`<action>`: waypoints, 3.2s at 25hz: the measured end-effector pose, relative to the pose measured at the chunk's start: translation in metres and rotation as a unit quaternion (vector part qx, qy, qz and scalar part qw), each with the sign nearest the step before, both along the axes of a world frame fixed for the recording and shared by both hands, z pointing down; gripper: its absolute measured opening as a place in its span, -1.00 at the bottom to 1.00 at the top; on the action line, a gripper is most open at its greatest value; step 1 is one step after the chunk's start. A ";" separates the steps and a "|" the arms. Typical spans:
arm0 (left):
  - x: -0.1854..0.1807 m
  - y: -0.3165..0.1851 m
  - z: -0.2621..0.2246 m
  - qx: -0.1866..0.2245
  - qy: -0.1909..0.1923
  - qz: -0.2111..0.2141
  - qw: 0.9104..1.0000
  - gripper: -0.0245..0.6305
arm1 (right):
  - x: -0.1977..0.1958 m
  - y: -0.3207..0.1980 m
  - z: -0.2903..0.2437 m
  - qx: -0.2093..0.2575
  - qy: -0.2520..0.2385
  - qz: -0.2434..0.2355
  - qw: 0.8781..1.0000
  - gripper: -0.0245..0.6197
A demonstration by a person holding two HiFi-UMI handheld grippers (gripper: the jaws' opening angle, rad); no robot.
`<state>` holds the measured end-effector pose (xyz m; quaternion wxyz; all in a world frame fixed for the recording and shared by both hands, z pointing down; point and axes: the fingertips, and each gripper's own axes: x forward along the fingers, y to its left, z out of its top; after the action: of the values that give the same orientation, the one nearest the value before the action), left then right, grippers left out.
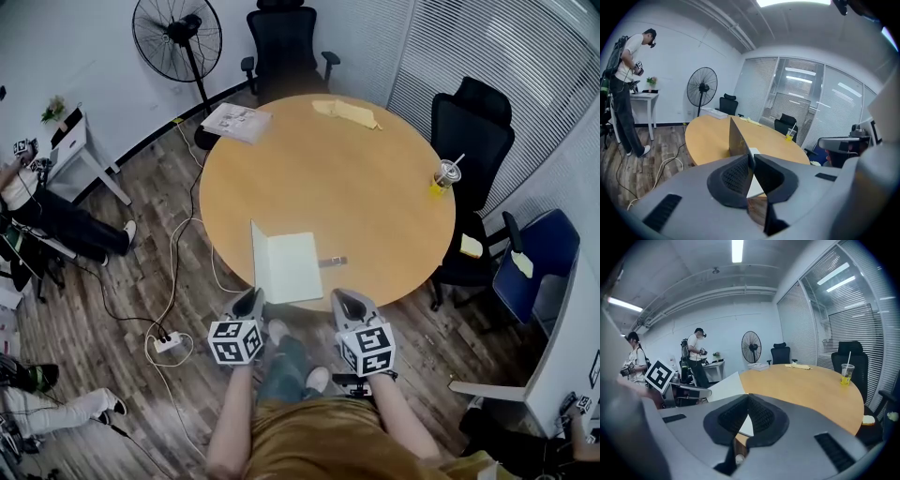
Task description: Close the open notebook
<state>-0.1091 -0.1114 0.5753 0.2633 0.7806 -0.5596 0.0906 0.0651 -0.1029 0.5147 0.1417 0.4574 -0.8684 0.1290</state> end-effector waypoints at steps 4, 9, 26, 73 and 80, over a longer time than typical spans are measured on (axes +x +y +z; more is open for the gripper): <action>0.002 0.000 0.000 0.002 0.001 0.005 1.000 -0.77 | -0.001 0.003 0.002 -0.003 0.001 -0.001 1.000 -0.89; 0.008 0.000 -0.001 0.005 -0.007 0.019 1.000 -0.76 | -0.001 0.004 0.003 -0.003 0.003 0.001 1.000 -0.89; 0.047 -0.005 -0.001 0.019 -0.054 0.101 0.993 -0.68 | 0.018 0.008 0.009 -0.007 0.007 0.029 1.000 -0.89; 0.127 -0.013 0.039 0.014 -0.071 0.223 0.972 -0.53 | 0.080 0.022 0.047 -0.058 0.022 0.132 0.989 -0.89; 0.134 -0.016 0.051 0.020 -0.093 0.235 0.967 -0.52 | 0.085 0.023 0.057 -0.072 0.029 0.134 0.988 -0.89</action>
<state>0.0248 -0.1269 0.6261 0.1661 0.8834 -0.3839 0.2111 0.1503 -0.0802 0.5714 0.1809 0.5621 -0.7829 0.1962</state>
